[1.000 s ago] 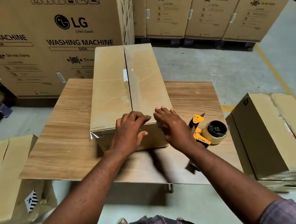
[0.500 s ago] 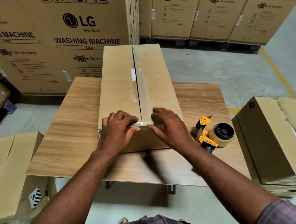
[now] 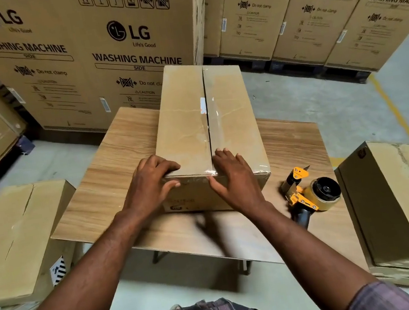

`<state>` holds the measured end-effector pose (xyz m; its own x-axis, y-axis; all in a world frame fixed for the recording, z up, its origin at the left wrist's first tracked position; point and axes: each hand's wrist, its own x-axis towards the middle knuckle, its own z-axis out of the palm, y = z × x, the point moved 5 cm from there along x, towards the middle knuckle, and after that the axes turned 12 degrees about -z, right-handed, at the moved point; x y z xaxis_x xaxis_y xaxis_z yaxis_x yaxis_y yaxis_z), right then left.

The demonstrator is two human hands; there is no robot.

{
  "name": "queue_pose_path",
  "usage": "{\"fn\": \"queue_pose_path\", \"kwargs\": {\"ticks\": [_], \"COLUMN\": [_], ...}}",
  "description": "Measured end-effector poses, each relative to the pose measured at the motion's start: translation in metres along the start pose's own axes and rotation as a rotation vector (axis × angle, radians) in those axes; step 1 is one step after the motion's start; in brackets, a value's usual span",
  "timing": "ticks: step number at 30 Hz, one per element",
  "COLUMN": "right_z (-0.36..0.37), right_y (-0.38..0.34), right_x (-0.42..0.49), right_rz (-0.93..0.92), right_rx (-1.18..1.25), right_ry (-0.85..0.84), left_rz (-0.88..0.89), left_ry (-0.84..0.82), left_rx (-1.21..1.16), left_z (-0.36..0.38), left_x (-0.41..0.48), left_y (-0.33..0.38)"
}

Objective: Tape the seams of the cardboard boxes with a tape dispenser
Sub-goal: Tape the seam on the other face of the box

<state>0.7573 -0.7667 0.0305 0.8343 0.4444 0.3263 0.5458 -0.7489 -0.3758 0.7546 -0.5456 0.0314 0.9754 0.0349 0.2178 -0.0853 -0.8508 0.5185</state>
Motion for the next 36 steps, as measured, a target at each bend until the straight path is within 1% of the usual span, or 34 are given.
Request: {"fn": "queue_pose_path", "kwargs": {"ticks": [2,4,7,9,11,15,19,22,25,27,28,30,31,32,34,35,36], "right_z": [0.005,0.007,0.01,0.017,0.026,0.035,0.049,0.059,0.068,0.072,0.073,0.075,0.075,0.075,0.075,0.074,0.074], "right_y": [0.001,-0.002,-0.02,-0.034,-0.042,-0.045,-0.07,-0.086,-0.091,-0.09,-0.09,-0.09,-0.089,-0.09,-0.087,-0.086,-0.085], "right_x": [-0.004,-0.001,0.018,0.03,0.033,0.03,0.044,0.055,0.058,0.058,0.058,0.055,0.053,0.053,0.051,0.051,0.05], "right_rz": [-0.021,-0.01,-0.005,-0.013,-0.014,0.037,0.026,0.089,0.146,0.153,0.146,0.127,0.11,0.093,0.077,0.073,0.069], "right_rx": [-0.069,-0.089,-0.02,0.02,-0.001,-0.008,0.123,0.048,-0.084,-0.15,-0.182,-0.221,-0.224,-0.217,-0.195,-0.185,-0.178], "right_ry": [-0.025,-0.05,-0.042,-0.048,-0.059,0.006,0.011,0.012,-0.015,-0.028,-0.04,-0.072,-0.08,-0.085,-0.108,-0.113,-0.106], "left_rz": [0.01,0.002,-0.057,-0.124,-0.215,-0.417,-0.512,-0.59,-0.587,-0.575,-0.594,-0.667,-0.696,-0.694,-0.611,-0.545,-0.479], "left_ry": [-0.061,-0.097,-0.08,-0.041,-0.005,0.036,0.1,0.06,-0.032,-0.1,-0.142,-0.211,-0.208,-0.17,-0.08,-0.088,-0.135], "left_rx": [-0.037,-0.084,-0.216,-0.308,-0.408,-0.602,-0.739,-0.805,-0.772,-0.806,-0.81,-0.746,-0.708,-0.692,-0.716,-0.718,-0.696], "left_z": [-0.003,-0.004,-0.007,-0.009,-0.009,-0.003,0.002,0.011,0.026,0.033,0.035,0.037,0.035,0.03,0.02,0.019,0.02], "left_x": [-0.004,-0.005,0.002,0.003,-0.004,-0.018,-0.025,-0.038,-0.051,-0.051,-0.049,-0.045,-0.044,-0.042,-0.038,-0.036,-0.036], "left_y": [-0.008,-0.011,-0.015,-0.022,-0.03,-0.045,-0.039,-0.033,-0.035,-0.042,-0.048,-0.061,-0.068,-0.072,-0.072,-0.067,-0.059]}}
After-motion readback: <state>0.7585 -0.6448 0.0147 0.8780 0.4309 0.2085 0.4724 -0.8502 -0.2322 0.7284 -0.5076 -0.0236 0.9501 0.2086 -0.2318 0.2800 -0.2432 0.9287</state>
